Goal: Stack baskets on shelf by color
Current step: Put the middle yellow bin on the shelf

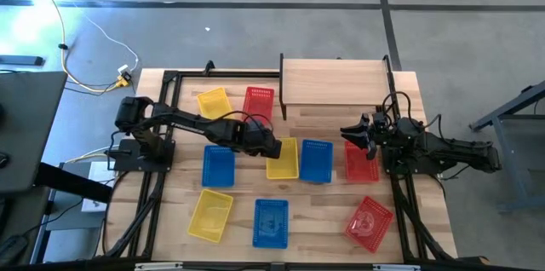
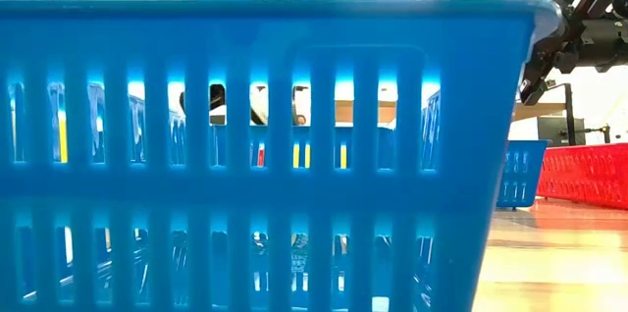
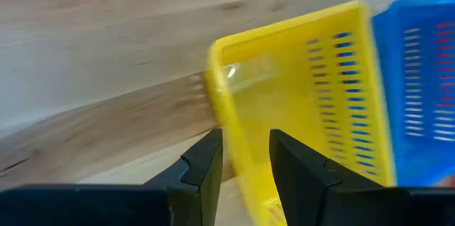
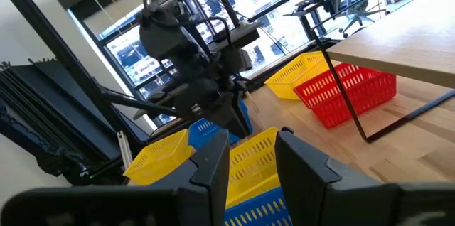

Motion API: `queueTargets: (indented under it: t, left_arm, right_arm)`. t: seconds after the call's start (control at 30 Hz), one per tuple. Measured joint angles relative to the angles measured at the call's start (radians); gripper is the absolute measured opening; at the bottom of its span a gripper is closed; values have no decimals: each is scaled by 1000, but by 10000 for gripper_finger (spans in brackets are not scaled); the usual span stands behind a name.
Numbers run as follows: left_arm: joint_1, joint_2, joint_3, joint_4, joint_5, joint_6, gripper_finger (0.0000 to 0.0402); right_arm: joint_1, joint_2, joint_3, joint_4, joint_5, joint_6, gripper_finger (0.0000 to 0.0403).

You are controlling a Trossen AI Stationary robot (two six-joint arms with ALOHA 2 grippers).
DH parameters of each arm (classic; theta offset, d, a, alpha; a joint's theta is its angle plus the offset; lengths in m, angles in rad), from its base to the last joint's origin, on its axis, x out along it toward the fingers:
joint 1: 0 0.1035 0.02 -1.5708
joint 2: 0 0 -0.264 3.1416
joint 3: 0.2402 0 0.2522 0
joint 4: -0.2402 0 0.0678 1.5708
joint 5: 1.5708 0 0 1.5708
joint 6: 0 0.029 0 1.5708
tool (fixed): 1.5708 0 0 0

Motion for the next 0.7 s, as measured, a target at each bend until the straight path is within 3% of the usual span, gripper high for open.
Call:
queueTargets:
  t: [0.4,0.7]
  left_arm:
    - [0,62,0,38,48,-10,102]
    - [4,71,0,39,44,1,24]
  right_arm:
    - [0,0,0,0,-3,0,101]
    - [0,0,0,0,-3,0,101]
